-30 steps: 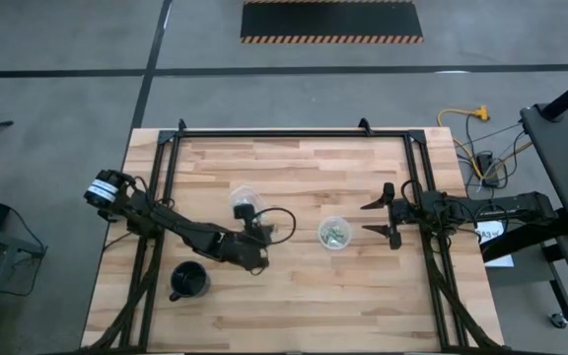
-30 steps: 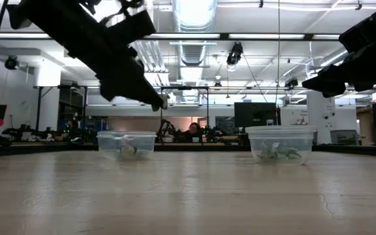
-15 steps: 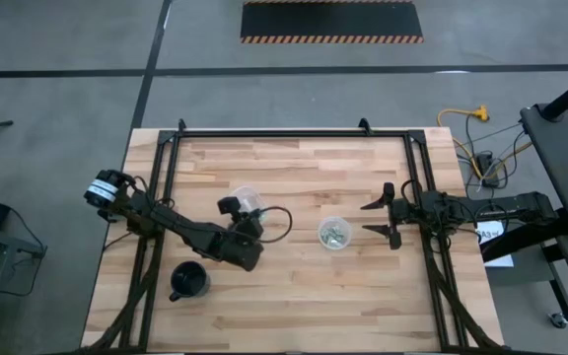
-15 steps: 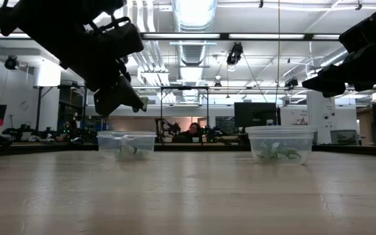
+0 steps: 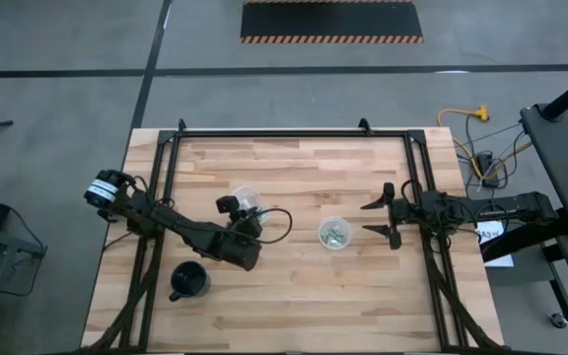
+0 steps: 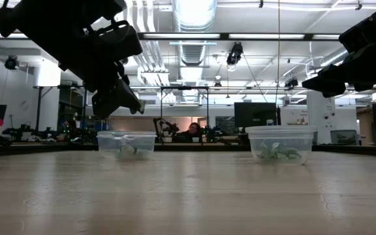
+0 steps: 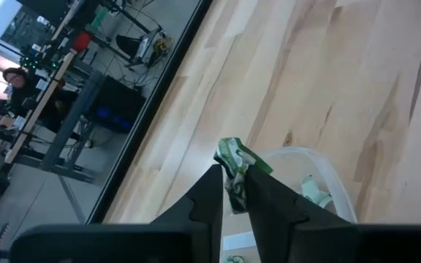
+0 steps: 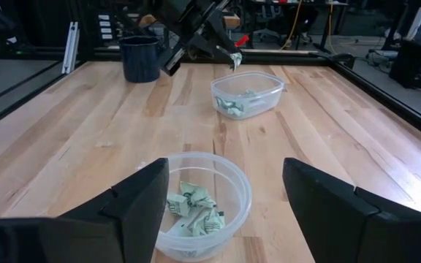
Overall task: Pick and place Stevia / Truvia into bins
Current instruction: Put the green stevia packet into the left transparent container, then return to Home Position
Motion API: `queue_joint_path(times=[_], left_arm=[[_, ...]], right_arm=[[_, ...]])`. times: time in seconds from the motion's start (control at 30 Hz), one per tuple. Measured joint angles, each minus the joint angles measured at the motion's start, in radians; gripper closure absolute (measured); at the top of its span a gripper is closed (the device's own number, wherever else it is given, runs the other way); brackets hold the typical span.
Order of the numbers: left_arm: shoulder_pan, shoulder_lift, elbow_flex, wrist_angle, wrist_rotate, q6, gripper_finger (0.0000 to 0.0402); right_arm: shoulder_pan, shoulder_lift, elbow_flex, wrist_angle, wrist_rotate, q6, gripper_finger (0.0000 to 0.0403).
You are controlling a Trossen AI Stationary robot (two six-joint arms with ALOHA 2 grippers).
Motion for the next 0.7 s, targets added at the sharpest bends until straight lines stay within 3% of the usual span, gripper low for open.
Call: queue_joint_path(times=[0.7], left_arm=[[0.000, 0.000, 0.002, 0.005, 0.001, 0.007, 0.0344]], right_arm=[[0.000, 0.000, 0.000, 0.000, 0.000, 0.000, 0.0145]])
